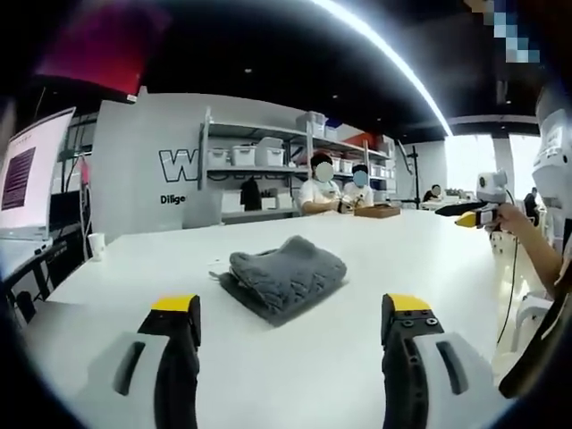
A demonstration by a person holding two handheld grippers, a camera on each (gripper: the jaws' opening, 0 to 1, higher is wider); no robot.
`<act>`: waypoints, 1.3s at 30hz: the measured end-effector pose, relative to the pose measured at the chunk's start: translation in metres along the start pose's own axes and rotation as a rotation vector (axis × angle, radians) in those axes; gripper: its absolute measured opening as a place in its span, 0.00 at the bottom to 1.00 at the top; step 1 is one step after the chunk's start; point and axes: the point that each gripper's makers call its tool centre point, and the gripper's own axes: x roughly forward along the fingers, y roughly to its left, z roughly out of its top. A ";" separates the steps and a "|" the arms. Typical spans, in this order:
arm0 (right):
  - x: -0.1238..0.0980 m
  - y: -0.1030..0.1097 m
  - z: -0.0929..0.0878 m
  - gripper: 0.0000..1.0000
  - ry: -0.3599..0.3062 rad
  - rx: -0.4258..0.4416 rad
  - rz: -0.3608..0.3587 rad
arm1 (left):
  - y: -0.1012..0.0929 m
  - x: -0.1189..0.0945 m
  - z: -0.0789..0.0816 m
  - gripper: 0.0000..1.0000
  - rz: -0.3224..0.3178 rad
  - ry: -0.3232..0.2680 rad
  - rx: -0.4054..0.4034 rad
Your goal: Open the folded towel by lifting each exposed corner and separating the folded layers until the towel lies flat within the target outline without major curled edges
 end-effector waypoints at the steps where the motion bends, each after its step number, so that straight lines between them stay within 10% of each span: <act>1: 0.003 0.000 0.001 0.58 -0.002 -0.003 0.005 | 0.001 0.002 0.000 0.82 -0.002 0.002 0.003; 26: 0.044 -0.007 0.022 0.51 -0.008 -0.046 0.041 | -0.001 0.039 0.004 0.76 -0.113 0.019 0.038; 39: 0.071 0.007 0.037 0.49 -0.018 -0.093 0.115 | 0.014 0.055 0.049 0.76 -0.103 -0.050 0.101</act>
